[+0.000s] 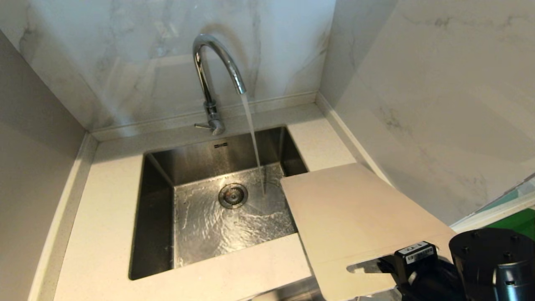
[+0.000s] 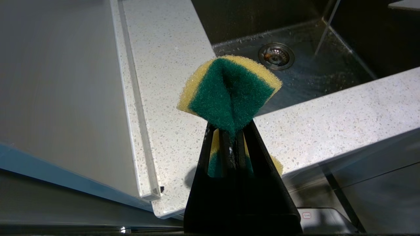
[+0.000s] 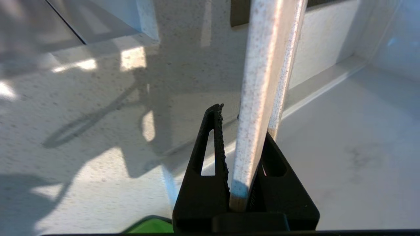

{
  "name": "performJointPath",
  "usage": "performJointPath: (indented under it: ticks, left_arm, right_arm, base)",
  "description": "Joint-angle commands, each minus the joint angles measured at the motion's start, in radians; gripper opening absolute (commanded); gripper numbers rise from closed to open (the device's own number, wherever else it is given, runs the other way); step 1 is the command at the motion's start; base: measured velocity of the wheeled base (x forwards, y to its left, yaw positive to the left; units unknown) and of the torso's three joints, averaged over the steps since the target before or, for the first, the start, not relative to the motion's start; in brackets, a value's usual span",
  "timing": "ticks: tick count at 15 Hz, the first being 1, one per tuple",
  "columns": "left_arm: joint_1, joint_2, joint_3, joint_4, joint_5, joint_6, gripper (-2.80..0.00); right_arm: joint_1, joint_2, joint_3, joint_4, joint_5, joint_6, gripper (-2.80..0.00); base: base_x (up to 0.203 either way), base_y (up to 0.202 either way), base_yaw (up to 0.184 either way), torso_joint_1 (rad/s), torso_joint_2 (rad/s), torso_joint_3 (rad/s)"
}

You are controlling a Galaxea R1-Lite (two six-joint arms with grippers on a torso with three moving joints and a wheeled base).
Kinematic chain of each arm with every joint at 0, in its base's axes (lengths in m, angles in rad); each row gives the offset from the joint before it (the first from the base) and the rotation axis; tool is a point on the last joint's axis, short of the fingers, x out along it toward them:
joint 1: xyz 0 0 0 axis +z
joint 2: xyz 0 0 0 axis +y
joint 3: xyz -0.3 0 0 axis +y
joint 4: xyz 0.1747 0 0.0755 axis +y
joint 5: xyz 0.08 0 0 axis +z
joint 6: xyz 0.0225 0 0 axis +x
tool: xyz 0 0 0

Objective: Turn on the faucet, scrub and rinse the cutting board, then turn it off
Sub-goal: Pick up the cutting board

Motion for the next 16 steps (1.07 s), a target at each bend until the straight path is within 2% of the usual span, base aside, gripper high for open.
performJointPath:
  ticks: [1,5,8,13,16]
  left_arm:
    - [0.001,0.001,0.0,0.0,0.0,0.0,-2.8]
    - [0.0,0.0,0.0,0.0,0.0,0.0,-2.8]
    - [0.0,0.002,0.0,0.0,0.0,0.0,-2.8]
    - [0.0,0.001,0.0,0.0,0.0,0.0,-2.8]
    - [0.0,0.002,0.0,0.0,0.0,-0.002,-2.8]
  right_arm:
    - [0.001,-0.003,-0.01,-0.007,-0.004,-0.044,-2.8]
    - [0.001,0.005,-0.055,-0.007,-0.002,-0.156,-2.8]
    - [0.0,0.002,-0.056,-0.005,0.029,-0.152,-2.8]
    - [-0.039,0.006,-0.066,-0.002,0.188,-0.142,-2.8]
    - [-0.039,0.015,-0.068,-0.002,0.207,-0.142,-2.8]
  base:
    - [0.0,0.0,0.0,0.0,0.0,0.0]
    - [0.0,0.0,0.0,0.0,0.0,0.0]
    - [0.0,0.0,0.0,0.0,0.0,0.0]
    - [0.0,0.0,0.0,0.0,0.0,0.0]
    - [0.0,0.0,0.0,0.0,0.0,0.0]
